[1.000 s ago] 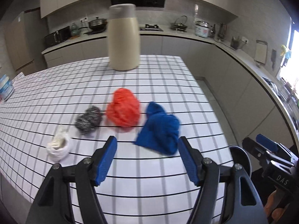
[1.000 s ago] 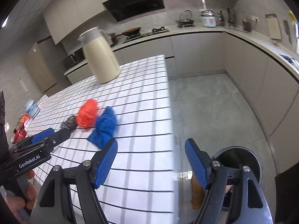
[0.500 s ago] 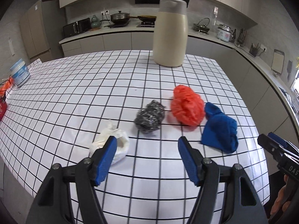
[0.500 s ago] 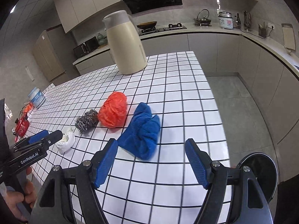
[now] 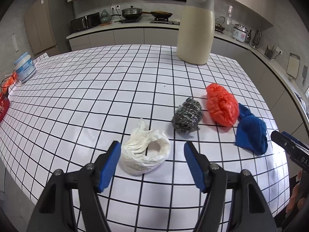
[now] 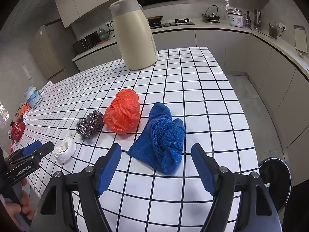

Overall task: Collect trash
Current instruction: 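Grasp the white tissue with the left tool while the right tool grasps the blue cloth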

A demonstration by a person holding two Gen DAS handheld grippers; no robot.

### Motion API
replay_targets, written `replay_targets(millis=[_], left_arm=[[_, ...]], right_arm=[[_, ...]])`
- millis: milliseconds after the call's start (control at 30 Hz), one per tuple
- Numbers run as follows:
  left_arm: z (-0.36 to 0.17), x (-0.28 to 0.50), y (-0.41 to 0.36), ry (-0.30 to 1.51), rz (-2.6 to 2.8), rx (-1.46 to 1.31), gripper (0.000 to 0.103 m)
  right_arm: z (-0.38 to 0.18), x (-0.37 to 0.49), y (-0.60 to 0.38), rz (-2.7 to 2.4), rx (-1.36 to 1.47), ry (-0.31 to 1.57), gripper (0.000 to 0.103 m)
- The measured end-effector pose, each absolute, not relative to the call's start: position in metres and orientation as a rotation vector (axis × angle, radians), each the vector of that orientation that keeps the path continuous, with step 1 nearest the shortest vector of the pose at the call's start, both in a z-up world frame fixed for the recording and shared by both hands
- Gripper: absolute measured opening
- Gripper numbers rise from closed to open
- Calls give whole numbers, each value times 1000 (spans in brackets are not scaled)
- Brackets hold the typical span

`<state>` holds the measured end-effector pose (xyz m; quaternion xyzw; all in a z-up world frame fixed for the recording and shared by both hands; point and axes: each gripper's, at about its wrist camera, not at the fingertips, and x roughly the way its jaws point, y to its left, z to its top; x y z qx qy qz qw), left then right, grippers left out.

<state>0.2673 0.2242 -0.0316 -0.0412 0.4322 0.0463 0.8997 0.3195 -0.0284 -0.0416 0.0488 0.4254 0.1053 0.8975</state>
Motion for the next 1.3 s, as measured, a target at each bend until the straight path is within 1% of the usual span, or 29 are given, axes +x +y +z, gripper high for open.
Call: replay_targets(millis=[633,867,933,1000,1033,1100,1133,1200,1233,1300], left_arm=[[-69,285,242,976,40,-108,69],[-73,289,243,959,13,-113,69],[-74,289,244,951,9,-118,69],[-74,288,245,943,4,-124,65],[-74,288,246,939,2,-125,63],[-74,288,246,932,-6,-129,52],[-73,287,247,929,-8,-131,49],[-73,289,246,925,-12,-139,41],[-72,288,246,920,-14,-146,38],[-71,286,246,913,-22,-155,28]], right_arm=[[-72,352,-26,142,118,942,77],[-87,360,-21,150,130,975,77],[-91,362,-19,155,136,978,77],[-93,362,-18,163,133,975,76],[-94,363,-17,167,133,974,75],[-96,363,-15,169,127,972,61],[-96,363,-15,167,121,964,58],[-96,363,-16,170,122,961,40],[-96,363,-17,171,120,961,39],[-96,363,-18,177,119,961,36]])
